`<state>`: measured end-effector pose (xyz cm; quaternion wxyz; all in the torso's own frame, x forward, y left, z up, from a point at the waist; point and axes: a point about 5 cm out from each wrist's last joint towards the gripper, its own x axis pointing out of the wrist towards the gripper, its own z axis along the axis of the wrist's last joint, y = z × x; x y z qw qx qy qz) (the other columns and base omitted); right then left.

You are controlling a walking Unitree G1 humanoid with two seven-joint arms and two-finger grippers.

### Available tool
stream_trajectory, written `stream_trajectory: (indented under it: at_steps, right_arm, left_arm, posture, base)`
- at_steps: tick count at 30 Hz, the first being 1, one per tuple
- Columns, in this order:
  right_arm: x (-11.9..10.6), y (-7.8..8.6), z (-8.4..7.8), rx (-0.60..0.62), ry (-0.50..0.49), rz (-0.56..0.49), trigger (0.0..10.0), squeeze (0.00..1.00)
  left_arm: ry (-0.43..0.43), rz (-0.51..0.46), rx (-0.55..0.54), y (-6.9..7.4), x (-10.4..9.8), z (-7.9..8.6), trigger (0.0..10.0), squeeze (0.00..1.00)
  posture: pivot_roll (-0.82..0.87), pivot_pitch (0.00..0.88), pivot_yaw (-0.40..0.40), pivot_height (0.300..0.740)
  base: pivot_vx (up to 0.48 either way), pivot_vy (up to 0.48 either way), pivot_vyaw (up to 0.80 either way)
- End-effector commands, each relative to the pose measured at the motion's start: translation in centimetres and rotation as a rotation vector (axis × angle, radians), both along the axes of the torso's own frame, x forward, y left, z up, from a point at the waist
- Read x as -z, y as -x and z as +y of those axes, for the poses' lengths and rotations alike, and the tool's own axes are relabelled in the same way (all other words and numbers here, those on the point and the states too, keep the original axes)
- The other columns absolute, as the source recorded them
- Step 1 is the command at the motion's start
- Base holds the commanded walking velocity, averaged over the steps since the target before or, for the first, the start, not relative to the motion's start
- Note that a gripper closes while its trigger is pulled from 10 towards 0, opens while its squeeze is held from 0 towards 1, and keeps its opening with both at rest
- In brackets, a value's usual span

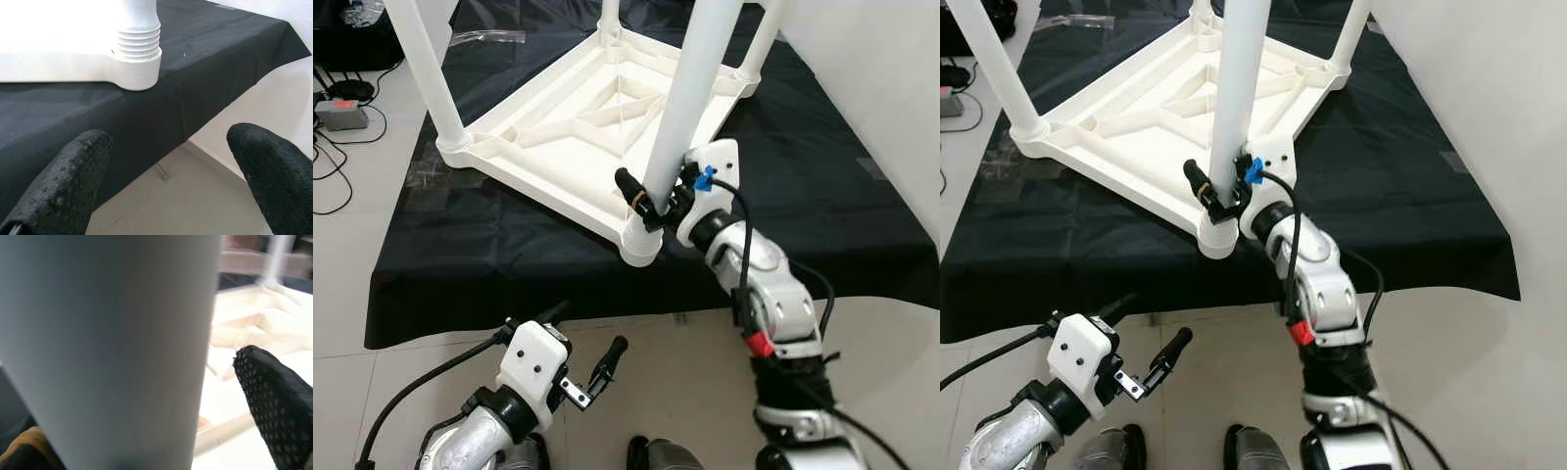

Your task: Building children table

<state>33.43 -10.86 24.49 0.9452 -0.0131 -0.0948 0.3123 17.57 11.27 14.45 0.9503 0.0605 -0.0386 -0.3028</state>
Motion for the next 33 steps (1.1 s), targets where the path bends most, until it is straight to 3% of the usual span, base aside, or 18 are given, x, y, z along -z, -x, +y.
stream_trajectory:
  at_steps: [1, 2, 3, 4, 8, 9, 10, 13, 14, 21, 26, 27, 28, 29, 30, 31, 32, 33]
  right_arm:
    - [-0.6, -0.1, -0.8, -0.092, -0.026, -0.027, 10.0, 1.00]
    - [-0.9, -0.1, -1.1, -0.165, -0.020, -0.028, 10.0, 0.80]
    - [-1.2, -0.2, -1.5, -0.199, 0.000, -0.045, 10.0, 0.19]
    - [-1.5, -0.3, -1.8, -0.247, 0.002, -0.050, 10.0, 0.00]
    - [-2.1, -0.4, -2.0, -0.309, 0.016, -0.057, 10.0, 0.00]
    - [-2.4, -0.4, -2.1, -0.383, 0.026, -0.056, 10.0, 0.00]
    - [-2.8, -0.4, -2.2, -0.450, 0.029, -0.057, 4.6, 0.00]
    - [-3.1, -0.4, -2.2, -0.494, 0.029, -0.058, 4.6, 0.00]
    - [-3.3, -0.6, -2.4, -0.525, 0.031, -0.059, 0.0, 0.00]
    - [-3.4, -0.8, -2.6, -0.624, 0.078, -0.049, 0.0, 0.00]
    - [-3.1, -0.6, -2.7, -0.630, 0.114, -0.032, 0.0, 0.00]
    - [-2.7, -0.9, -2.9, -0.509, 0.124, -0.008, 0.0, 0.00]
    - [-2.7, -0.9, -2.9, -0.509, 0.124, -0.008, 0.0, 0.00]
    - [-2.4, -1.0, -3.1, -0.421, 0.132, 0.006, 0.0, 0.00]
    - [-1.5, -1.4, -3.5, -0.157, 0.158, 0.006, 0.0, 0.00]
    - [-1.5, -1.4, -3.5, -0.157, 0.158, 0.006, 0.0, 0.00]
    - [0.6, -0.4, -4.2, 0.222, 0.080, 0.081, 0.0, 0.00]
    - [2.7, 1.2, -4.6, 0.454, 0.102, 0.123, 0.0, 0.00]
  left_arm:
    - [0.003, 0.006, 0.009, 0.5, 0.1, -0.3, 10.0, 0.00]
    - [0.003, 0.005, 0.010, 0.5, 0.0, -0.3, 10.0, 0.00]
    - [0.004, 0.004, 0.011, 0.6, 0.0, -0.4, 10.0, 0.00]
    - [0.005, 0.003, 0.011, 0.6, -0.1, -0.4, 10.0, 0.00]
    - [0.006, 0.002, 0.011, 0.7, -0.1, -0.4, 10.0, 0.00]
    - [0.008, 0.000, 0.012, 0.9, -0.2, -0.4, 10.0, 0.00]
    - [0.009, -0.002, 0.013, 1.0, -0.3, -0.5, 10.0, 0.00]
    - [0.009, -0.003, 0.014, 1.2, -0.3, -0.5, 10.0, 0.00]
    - [0.010, -0.004, 0.014, 1.3, -0.4, -0.5, 10.0, 0.00]
    - [0.022, -0.001, 0.021, 2.0, -1.0, -0.7, 10.0, 0.00]
    - [0.035, 0.002, 0.027, 2.5, -1.3, -0.9, 10.0, 0.00]
    - [0.039, 0.001, 0.029, 2.7, -1.5, -1.0, 10.0, 0.00]
    - [0.039, 0.001, 0.029, 2.7, -1.5, -1.0, 10.0, 0.00]
    - [0.041, 0.001, 0.029, 2.9, -1.6, -1.1, 10.0, 0.00]
    - [0.044, 0.000, 0.028, 3.1, -1.6, -1.1, 10.0, 0.00]
    - [0.044, 0.000, 0.028, 3.1, -1.6, -1.1, 10.0, 0.00]
    - [0.052, -0.002, 0.020, 3.0, -1.5, -1.1, 10.0, 0.00]
    - [0.059, -0.002, 0.012, 3.0, -1.5, -1.0, 10.0, 0.00]
  posture:
    - [0.01, 0.204, -0.092, 0.740]
    - [0.01, 0.206, -0.095, 0.740]
    - [0.02, 0.207, -0.094, 0.740]
    - [0.02, 0.207, -0.094, 0.740]
    - [0.02, 0.215, -0.096, 0.740]
    - [0.03, 0.224, -0.098, 0.740]
    - [0.03, 0.228, -0.099, 0.740]
    - [0.03, 0.228, -0.099, 0.740]
    - [0.03, 0.232, -0.101, 0.740]
    - [0.02, 0.259, -0.103, 0.740]
    - [0.01, 0.279, -0.109, 0.740]
    - [0.00, 0.286, -0.124, 0.740]
    - [0.00, 0.286, -0.124, 0.740]
    - [0.00, 0.289, -0.137, 0.740]
    - [0.00, 0.285, -0.172, 0.740]
    - [0.00, 0.285, -0.172, 0.740]
    - [-0.01, 0.274, -0.157, 0.740]
    - [-0.02, 0.268, -0.150, 0.740]
  base:
    - [0.000, 0.000, 0.00]
    - [0.000, 0.000, 0.00]
    - [0.000, 0.000, 0.00]
    - [0.000, 0.000, 0.00]
    - [0.000, 0.000, 0.00]
    - [0.000, 0.000, 0.00]
    - [0.000, 0.000, 0.00]
    - [0.000, 0.000, 0.00]
    - [0.000, 0.000, 0.00]
    - [0.000, 0.000, 0.00]
    - [0.000, 0.000, 0.00]
    - [0.000, 0.000, 0.00]
    - [0.000, 0.000, 0.00]
    - [0.000, 0.000, 0.00]
    - [0.000, 0.000, 0.00]
    - [0.000, 0.000, 0.00]
    - [0.000, 0.000, 0.00]
    - [0.000, 0.000, 0.00]
